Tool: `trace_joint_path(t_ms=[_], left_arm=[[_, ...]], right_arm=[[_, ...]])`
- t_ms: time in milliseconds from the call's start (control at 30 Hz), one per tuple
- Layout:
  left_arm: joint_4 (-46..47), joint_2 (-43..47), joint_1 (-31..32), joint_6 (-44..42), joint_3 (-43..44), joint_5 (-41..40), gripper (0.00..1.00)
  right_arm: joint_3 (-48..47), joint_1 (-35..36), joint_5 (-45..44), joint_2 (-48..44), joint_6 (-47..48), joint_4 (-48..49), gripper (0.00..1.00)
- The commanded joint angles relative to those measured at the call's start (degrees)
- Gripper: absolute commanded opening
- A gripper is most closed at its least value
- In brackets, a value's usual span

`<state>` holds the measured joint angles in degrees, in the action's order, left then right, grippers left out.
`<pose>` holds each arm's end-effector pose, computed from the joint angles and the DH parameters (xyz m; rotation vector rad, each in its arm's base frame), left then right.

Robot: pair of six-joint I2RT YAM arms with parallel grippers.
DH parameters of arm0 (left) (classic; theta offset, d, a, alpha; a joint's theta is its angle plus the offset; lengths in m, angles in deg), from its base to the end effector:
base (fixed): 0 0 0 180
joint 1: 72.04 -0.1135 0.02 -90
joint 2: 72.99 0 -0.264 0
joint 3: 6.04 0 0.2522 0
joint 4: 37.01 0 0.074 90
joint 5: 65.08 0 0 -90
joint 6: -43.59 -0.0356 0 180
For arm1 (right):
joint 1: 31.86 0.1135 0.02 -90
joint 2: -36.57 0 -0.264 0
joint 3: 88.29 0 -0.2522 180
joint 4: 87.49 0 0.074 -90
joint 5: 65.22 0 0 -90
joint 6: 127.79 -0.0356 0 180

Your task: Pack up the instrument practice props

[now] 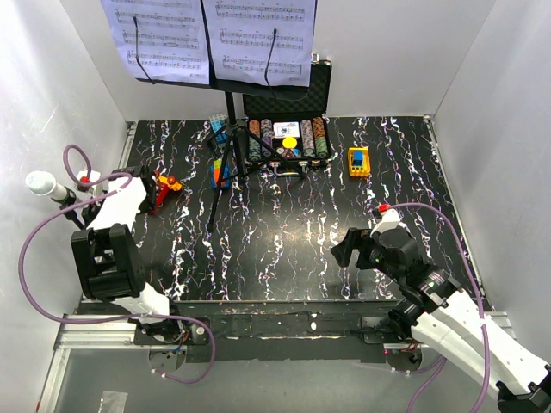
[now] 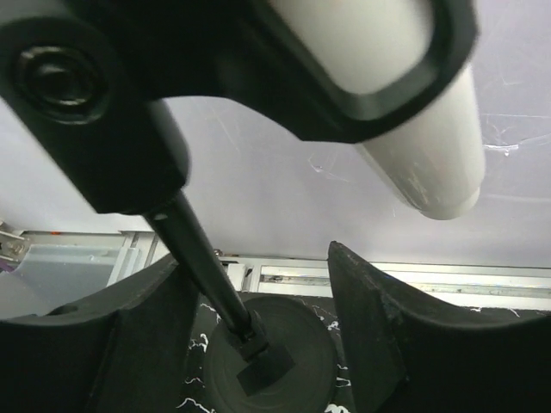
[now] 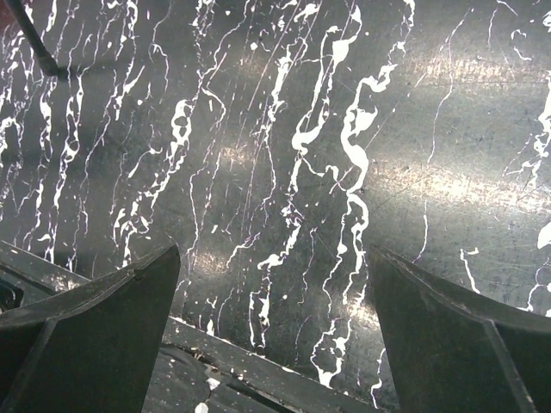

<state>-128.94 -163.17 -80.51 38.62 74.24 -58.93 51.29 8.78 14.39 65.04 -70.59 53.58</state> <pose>0.2453 0.0723 0.2580 -1.2731 1.4423 1.4733 0.1042 0.0810 0.2421 -0.0266 2.0898 0.6128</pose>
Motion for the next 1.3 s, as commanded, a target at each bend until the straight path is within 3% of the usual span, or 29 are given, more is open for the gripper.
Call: trace_joint_path(t_ms=[0,300,500,700,800,867,1033,1133,1200,1267], left_arm=[[-15.26,3.59,-0.23,2.07,-0.42,-10.19,0.5],[-7.87,10.54,-0.23,-6.64,-4.65,-10.37,0.0],[-9.45,14.31,0.38,-5.5,-5.44,-9.4,0.0],[-15.42,18.53,3.89,1.0,-3.95,-8.34,0.0],[-15.96,21.87,7.58,0.66,-2.72,-7.9,0.0],[-15.35,24.59,13.89,-0.47,-2.01,-7.29,0.0],[-12.01,30.66,23.13,-4.08,-0.34,0.34,0.0],[-6.67,34.52,29.28,-11.18,0.36,3.51,0.0],[1.75,37.77,32.36,-23.18,0.1,6.49,0.0],[13.08,41.81,34.22,-37.14,-1.39,14.37,0.0]], right_arm=[[0.64,0.58,-0.95,0.01,-0.08,2.58,0.98],[0.9,0.84,-1.12,0.1,-0.07,2.93,0.98],[1.17,0.84,-1.12,0.53,0.01,3.46,0.98],[0.99,0.76,-1.21,1.5,0.19,3.55,0.98],[0.55,0.84,-1.47,2.2,0.71,3.29,0.98],[0.11,0.76,-1.65,2.82,1.07,3.28,0.98],[-1.38,0.93,-1.12,4.31,1.86,3.29,0.98],[-2.35,0.84,-1.3,4.84,2.3,2.58,0.98],[-2.79,0.84,-1.82,4.75,2.47,2.06,0.98],[-3.23,0.84,-2.61,4.4,2.47,1.62,0.98]])
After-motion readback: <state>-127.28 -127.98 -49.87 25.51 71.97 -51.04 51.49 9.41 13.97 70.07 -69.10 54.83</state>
